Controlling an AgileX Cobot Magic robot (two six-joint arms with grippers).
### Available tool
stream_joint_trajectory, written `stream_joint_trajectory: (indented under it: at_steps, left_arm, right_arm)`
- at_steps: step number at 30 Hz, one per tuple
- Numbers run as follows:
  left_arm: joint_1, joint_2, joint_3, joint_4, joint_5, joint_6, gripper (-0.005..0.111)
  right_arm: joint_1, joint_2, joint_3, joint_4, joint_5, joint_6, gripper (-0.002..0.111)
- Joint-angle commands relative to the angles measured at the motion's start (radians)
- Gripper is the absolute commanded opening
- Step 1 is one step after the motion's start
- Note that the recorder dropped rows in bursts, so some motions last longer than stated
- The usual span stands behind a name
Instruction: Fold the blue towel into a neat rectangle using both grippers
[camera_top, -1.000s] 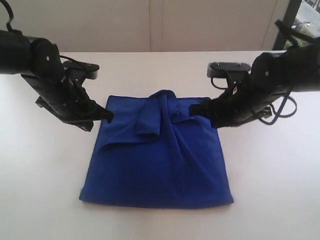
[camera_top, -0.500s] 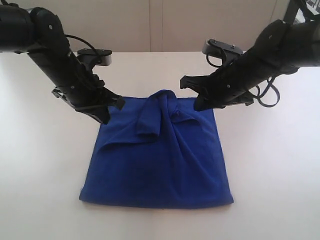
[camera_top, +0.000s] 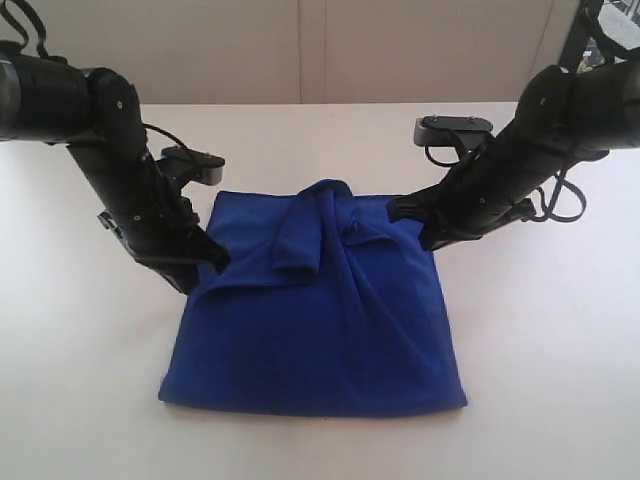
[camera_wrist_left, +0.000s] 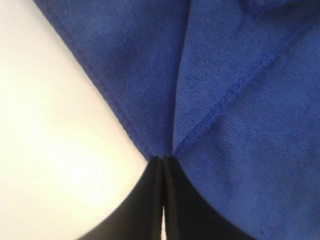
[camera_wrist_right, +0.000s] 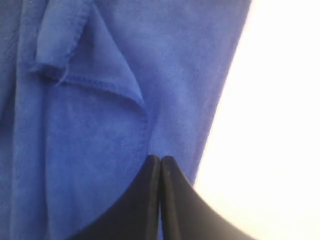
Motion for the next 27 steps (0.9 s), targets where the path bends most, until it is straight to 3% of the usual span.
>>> stream_joint_trajectory:
  at_steps: [1, 17, 27]
  left_arm:
    - [0.001, -0.003, 0.053, -0.007, -0.016, -0.006, 0.000]
    - [0.001, -0.003, 0.167, -0.067, -0.042, -0.010, 0.000]
    - [0.001, -0.010, 0.172, -0.079, -0.058, -0.010, 0.000]
  right_arm:
    - [-0.002, 0.032, 0.006, -0.029, -0.080, 0.012, 0.000]
    - [-0.002, 0.132, 0.002, -0.031, -0.177, 0.019, 0.000]
    - [-0.002, 0.126, 0.000, -0.031, -0.191, 0.017, 0.000]
